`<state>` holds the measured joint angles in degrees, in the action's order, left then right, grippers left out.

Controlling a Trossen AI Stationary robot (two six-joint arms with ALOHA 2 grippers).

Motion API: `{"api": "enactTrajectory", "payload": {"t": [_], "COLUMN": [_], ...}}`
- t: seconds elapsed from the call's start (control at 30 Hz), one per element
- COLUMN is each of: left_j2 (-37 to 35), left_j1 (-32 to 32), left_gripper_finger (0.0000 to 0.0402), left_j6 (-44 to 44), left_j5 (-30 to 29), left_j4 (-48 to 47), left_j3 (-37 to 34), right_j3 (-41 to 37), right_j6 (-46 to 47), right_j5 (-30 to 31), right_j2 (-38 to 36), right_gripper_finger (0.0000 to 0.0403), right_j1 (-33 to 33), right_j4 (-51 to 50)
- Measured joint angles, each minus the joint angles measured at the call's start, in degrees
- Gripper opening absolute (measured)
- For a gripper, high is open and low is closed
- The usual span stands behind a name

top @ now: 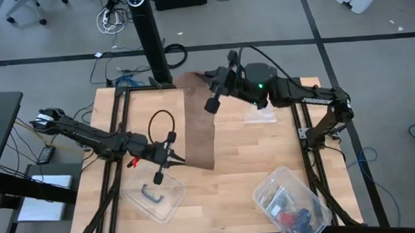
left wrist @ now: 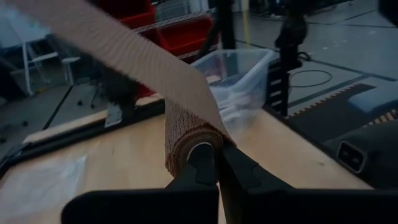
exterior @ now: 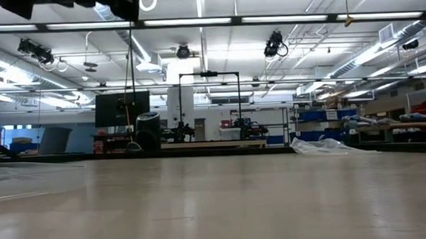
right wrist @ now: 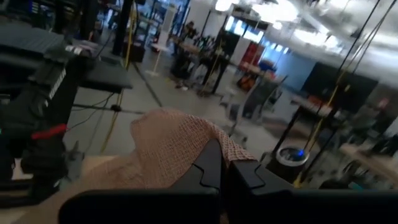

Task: Roll bandage
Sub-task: Roll the brown bandage

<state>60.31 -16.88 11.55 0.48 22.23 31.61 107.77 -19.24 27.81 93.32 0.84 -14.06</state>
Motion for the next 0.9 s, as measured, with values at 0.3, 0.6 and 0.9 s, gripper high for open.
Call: {"api": "enactTrajectory", "payload": {"t": [0.3, 0.6, 0.9], "left_j2": [0.0, 0.0, 0.0], "left_j1": [-5.9, -9.4, -10.7], "left_gripper_finger": [0.0000, 0.0000, 0.0000], "left_j6": [3.3, 4.9, 4.7], "left_j5": [-2.2, -2.4, -2.5], "left_j4": [-4.9, -7.8, -6.7], "left_j3": [5.7, 9.7, 9.9], "right_j3": [0.0, -2.8, -5.1], "right_j6": [9.3, 15.3, 21.2], "right_j5": [-8.5, -10.1, -8.7], "right_j2": [0.0, 0.2, 0.3], "right_gripper_finger": [0.0000, 0.0000, 0.0061], "right_j1": [6.0, 7.6, 7.9], "right_j4": [-15.3, -19.1, -18.9]}}
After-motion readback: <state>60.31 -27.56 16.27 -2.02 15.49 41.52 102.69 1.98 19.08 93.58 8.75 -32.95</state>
